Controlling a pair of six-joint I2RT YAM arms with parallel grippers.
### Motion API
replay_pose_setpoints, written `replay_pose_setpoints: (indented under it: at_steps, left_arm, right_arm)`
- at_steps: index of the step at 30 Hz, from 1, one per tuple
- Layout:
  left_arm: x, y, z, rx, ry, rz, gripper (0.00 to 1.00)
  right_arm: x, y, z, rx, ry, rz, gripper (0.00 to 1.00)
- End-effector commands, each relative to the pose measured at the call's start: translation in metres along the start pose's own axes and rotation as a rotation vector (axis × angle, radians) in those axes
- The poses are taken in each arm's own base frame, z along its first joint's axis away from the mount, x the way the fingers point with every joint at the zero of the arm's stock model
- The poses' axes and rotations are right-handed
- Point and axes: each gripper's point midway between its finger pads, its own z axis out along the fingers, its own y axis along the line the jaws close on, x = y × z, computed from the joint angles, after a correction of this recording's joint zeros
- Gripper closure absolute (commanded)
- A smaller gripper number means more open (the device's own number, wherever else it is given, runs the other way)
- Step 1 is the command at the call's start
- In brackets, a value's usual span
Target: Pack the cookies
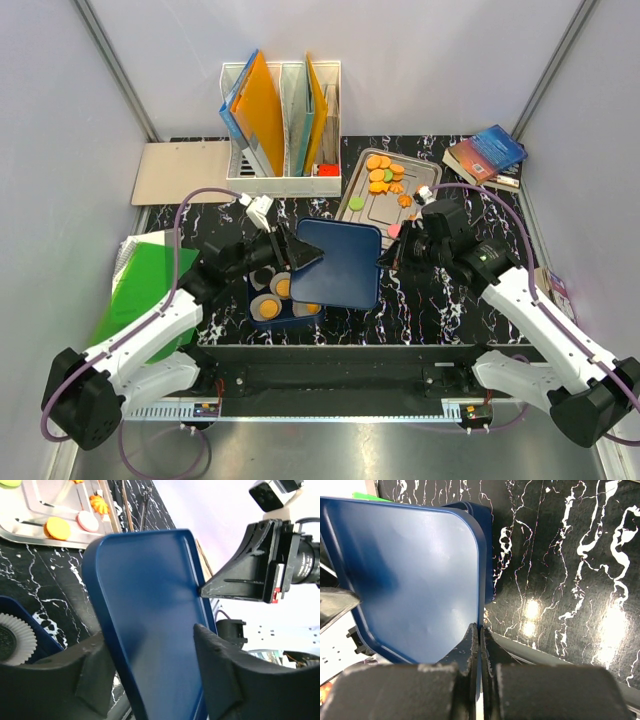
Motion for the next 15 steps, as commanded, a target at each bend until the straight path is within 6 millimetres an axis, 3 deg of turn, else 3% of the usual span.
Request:
replay_pose_setpoints:
  at_steps: [1,7,9,12,13,15]
  left_arm:
    - [-0.008,-0.022,-0.007,0.103,-0.038,0.053,0.51]
    - [-0.007,-0.025,-0.013,0.116,-0.043,0.073,0.79]
    - [-0.007,-0.026,-0.013,0.118,-0.043,0.075,0.82]
    - [-0.013,-0.029,-0.017,0.111,-0.064,0.097,0.83]
    - [-0.014,-0.027,-0.018,0.089,-0.064,0.101,0.83]
    - [-0.027,-0.036,-0.023,0.082,-0.094,0.161,0.82]
  right_arm:
    - [-0.015,0.027,-0.01,-0.096,-0.053,-0.036,1.0]
    - [-0.014,0.026,-0.014,-0.095,-0.058,-0.04,1.0]
    - [-0.014,0.027,-0.016,-0.098,-0.058,-0.043,1.0]
    - [-0.016,0.03,-0.024,-0.11,-0.071,-0.058,0.84]
    - [-0.016,0.03,-0.026,-0.108,-0.076,-0.062,0.65]
    - [-0.022,0.033,-0.038,-0.112,-0.119,-0.069,0.54]
